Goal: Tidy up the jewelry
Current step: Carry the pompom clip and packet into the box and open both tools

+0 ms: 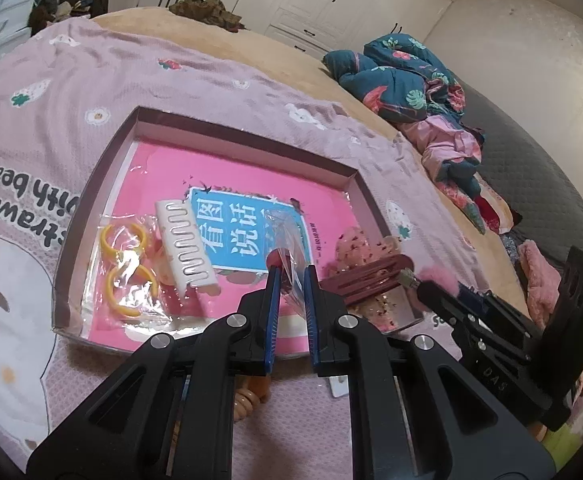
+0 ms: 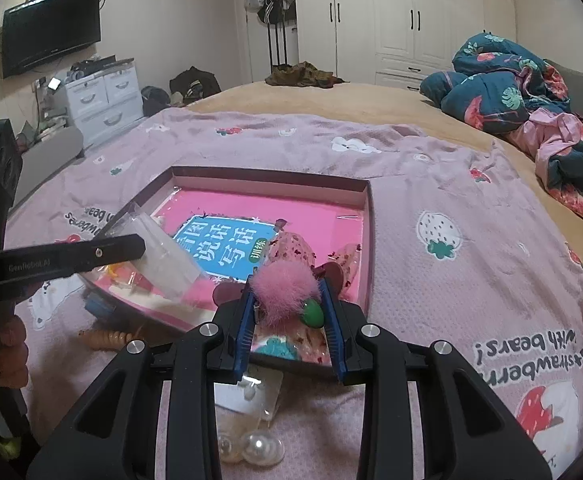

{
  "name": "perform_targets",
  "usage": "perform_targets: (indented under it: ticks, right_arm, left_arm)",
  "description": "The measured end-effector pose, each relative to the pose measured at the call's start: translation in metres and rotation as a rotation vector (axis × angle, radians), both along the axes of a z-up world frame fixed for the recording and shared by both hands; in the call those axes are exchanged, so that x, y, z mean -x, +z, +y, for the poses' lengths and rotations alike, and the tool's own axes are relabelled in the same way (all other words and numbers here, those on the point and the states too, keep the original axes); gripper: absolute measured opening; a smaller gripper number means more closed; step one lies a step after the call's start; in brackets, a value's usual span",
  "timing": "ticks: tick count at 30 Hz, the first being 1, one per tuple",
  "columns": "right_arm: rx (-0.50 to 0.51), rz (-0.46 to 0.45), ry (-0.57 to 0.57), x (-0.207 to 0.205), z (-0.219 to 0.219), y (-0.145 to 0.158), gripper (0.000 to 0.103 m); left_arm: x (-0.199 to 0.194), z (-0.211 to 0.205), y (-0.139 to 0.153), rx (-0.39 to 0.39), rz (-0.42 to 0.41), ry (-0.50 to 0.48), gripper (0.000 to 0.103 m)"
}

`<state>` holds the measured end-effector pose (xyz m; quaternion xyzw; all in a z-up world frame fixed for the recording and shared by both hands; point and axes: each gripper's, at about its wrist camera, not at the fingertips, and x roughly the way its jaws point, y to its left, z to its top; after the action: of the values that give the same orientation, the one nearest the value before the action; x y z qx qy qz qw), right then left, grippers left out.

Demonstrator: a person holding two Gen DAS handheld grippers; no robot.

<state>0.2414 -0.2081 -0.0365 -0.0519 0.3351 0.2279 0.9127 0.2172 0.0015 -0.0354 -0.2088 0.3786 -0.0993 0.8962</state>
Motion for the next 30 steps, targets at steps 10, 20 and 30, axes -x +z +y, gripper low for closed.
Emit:
perform_targets:
  ticks: [10,20,30]
  right_arm:
    - [0.021,0.054,0.027,-0.026,0.03,-0.015,0.03]
    - [0.032,0.126,0.022,-0.046,0.048,-0.032,0.03]
    - [-0.023,0.125,-0.029,-0.04,0.034,-0.026,0.047]
  left_arm:
    - [-0.002,0.012,-0.014,-0.008,0.048,0.015,0.006]
    - [0.007,0.022,-0.016,-0.064,0.054,0.035,0.019]
    - [0.015,0.033,-0.009,-0.065,0.04,0.057,0.022]
